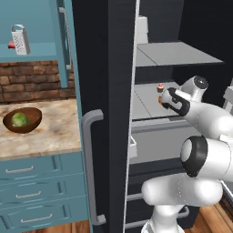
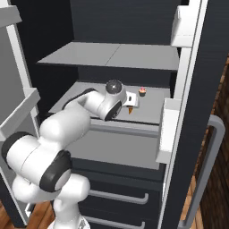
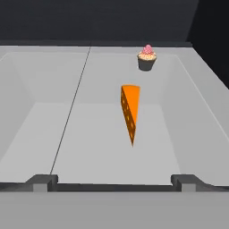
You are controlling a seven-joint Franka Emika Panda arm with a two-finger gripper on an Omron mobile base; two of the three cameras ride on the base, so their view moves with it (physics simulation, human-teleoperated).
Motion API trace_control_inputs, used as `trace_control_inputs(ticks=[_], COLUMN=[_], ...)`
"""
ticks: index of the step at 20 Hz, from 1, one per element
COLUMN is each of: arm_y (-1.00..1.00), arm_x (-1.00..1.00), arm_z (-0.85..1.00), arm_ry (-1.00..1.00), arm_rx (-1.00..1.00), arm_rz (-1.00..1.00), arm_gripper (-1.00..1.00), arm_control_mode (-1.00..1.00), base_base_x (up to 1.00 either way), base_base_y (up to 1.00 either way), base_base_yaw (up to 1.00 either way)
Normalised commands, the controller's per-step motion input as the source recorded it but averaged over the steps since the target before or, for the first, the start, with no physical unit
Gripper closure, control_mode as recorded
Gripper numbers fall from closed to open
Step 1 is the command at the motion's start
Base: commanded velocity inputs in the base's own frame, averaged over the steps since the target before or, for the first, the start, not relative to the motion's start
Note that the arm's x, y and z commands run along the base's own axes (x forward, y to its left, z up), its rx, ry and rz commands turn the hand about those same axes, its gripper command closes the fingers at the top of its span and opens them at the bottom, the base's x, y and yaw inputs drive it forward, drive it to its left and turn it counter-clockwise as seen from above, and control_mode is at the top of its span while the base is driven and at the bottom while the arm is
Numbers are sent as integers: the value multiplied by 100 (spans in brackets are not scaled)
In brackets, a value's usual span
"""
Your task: Pick the cheese from the fridge and the cheese grater from the cabinet and place them next to the salad bowl.
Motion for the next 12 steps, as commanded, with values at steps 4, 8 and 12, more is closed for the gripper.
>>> trace_control_inputs(ticks=[4,8,12], arm_y=[-1,0,0], arm_x=[30,20,17], arm_z=[-4,-17,-22], arm_ry=[1,1,0], arm_rx=[0,0,0], arm_rz=[0,0,0], arm_gripper=[-100,-100,-100], arm_control_mode=[-100,-100,-100], base_base_x=[0,0,0], base_base_y=[0,0,0], base_base_yaw=[0,0,0])
